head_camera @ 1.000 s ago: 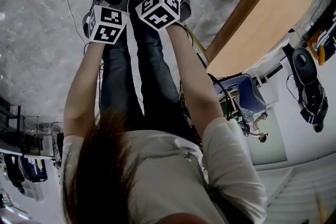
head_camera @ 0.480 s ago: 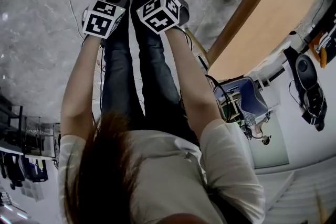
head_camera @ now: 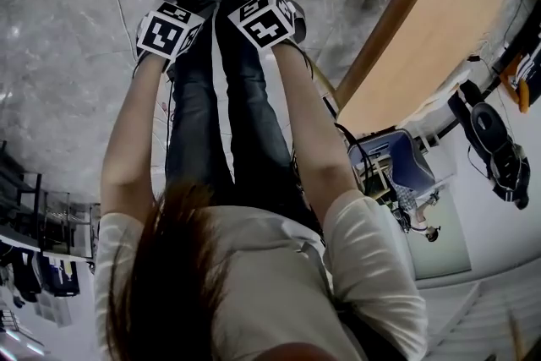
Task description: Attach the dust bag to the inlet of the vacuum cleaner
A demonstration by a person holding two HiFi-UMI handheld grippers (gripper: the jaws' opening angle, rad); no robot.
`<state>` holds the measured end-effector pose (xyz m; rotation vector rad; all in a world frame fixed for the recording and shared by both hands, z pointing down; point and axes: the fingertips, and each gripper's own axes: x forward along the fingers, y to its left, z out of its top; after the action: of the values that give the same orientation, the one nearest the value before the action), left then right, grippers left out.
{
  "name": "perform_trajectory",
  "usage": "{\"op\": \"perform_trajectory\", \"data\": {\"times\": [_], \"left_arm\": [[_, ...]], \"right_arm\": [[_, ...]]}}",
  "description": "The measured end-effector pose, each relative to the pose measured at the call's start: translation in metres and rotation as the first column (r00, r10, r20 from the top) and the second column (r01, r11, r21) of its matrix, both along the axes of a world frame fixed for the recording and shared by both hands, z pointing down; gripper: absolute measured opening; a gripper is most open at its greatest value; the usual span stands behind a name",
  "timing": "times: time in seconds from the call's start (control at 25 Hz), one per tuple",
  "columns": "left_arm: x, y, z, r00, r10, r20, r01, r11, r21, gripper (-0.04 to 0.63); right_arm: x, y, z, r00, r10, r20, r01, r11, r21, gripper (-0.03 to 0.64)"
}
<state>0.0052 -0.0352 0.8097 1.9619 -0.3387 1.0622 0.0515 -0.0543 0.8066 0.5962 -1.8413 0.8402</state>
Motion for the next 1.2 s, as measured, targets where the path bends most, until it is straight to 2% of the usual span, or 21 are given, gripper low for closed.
{"op": "perform_trajectory", "data": {"times": [0.12, 0.32, 0.76, 1.04, 1.2], "left_arm": [[-0.003, -0.001, -0.005, 1.000, -0.005, 0.001, 0.005, 1.000, 0.020, 0.232], [-0.005, -0.001, -0.014, 0.999, -0.044, 0.008, 0.044, 0.999, 0.021, 0.233], [-0.014, 0.000, -0.022, 0.991, -0.128, 0.045, 0.127, 0.991, 0.031, 0.233], [-0.022, 0.000, -0.024, 0.983, -0.163, 0.090, 0.160, 0.986, 0.036, 0.232], [-0.021, -0.001, -0.033, 0.970, -0.221, 0.097, 0.219, 0.975, 0.032, 0.230]], "right_arm": [[0.001, 0.002, -0.005, 0.998, 0.049, 0.033, -0.048, 0.999, -0.021, 0.267], [0.002, 0.006, -0.015, 0.996, 0.086, 0.035, -0.085, 0.996, -0.011, 0.268], [0.006, 0.008, -0.027, 0.992, 0.122, 0.017, -0.122, 0.992, 0.017, 0.268], [0.007, 0.011, -0.035, 0.985, 0.173, 0.019, -0.174, 0.985, 0.015, 0.225], [0.018, 0.016, -0.038, 0.967, 0.255, 0.021, -0.255, 0.967, 0.004, 0.204]]}}
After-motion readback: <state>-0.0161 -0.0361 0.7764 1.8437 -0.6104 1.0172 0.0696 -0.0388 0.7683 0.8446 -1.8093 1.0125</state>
